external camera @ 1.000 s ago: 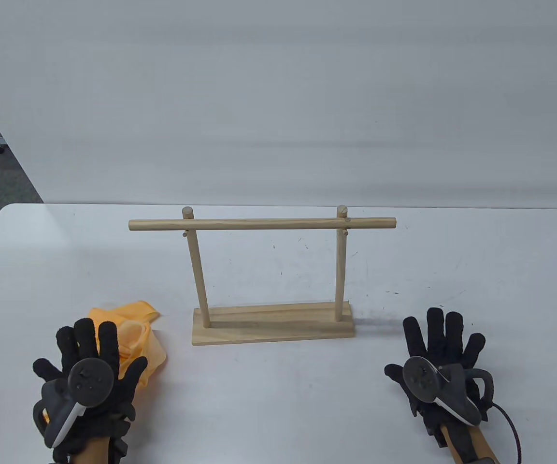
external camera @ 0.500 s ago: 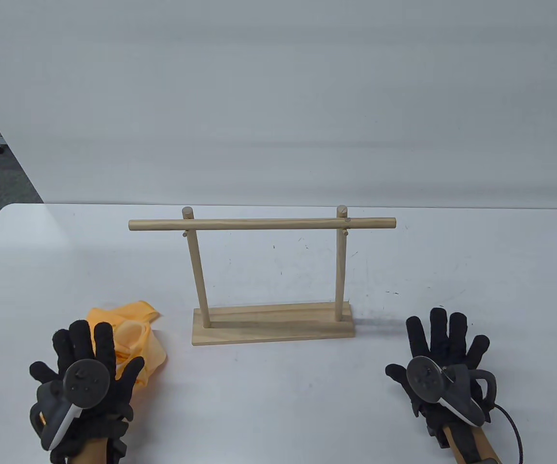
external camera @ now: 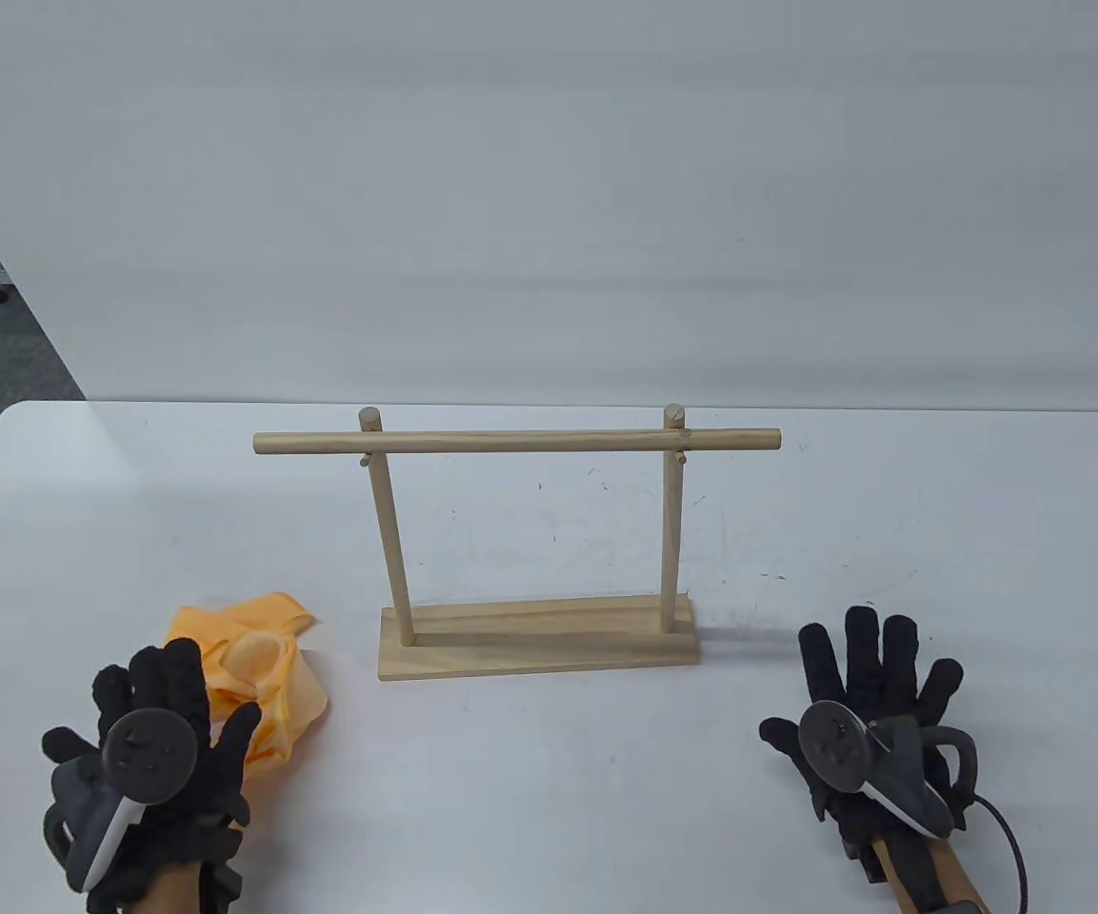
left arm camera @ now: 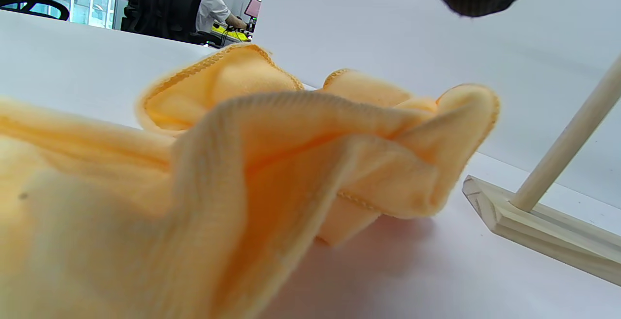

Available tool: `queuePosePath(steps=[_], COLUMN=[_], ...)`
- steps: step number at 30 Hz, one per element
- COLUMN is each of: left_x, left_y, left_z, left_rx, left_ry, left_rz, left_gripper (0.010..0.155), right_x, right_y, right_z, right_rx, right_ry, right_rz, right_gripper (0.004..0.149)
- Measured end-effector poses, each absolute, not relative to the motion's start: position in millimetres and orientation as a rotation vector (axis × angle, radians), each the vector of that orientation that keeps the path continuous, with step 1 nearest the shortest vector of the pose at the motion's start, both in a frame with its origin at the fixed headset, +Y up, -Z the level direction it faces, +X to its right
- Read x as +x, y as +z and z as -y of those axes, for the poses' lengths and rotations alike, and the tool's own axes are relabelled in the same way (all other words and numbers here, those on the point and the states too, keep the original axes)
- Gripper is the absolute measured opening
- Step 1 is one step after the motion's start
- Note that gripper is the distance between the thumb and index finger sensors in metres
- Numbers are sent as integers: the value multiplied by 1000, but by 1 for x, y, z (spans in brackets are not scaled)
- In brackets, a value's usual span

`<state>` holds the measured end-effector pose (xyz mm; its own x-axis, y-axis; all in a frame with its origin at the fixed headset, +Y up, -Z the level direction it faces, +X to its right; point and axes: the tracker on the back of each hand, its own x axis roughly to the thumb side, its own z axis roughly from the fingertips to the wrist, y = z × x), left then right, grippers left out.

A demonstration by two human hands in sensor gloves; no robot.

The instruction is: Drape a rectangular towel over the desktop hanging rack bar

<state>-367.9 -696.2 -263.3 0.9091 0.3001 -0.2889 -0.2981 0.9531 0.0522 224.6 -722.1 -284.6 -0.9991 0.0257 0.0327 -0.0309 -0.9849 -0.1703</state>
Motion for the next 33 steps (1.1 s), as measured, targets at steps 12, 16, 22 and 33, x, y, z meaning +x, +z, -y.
queuePosePath(steps=[12, 16, 22, 33], left_x=[-369, -352, -349, -284], left_y=[-271, -281, -275, -279], left_z=[707, 715, 702, 698], left_rx=[-205, -291, -220, -301], left_ry=[342, 49, 556, 1103], left_rz=[-284, -312, -175, 52], left_gripper=[81, 47, 39, 42], right_x=[216, 210, 202, 140], right_y=[-289, -291, -286, -247], right_z=[725, 726, 719, 692], right_rx=[99, 131, 192, 565], right_ry=[3124, 3140, 3084, 2767], right_rz=[244, 233, 248, 232], right_gripper=[89, 88, 86, 79])
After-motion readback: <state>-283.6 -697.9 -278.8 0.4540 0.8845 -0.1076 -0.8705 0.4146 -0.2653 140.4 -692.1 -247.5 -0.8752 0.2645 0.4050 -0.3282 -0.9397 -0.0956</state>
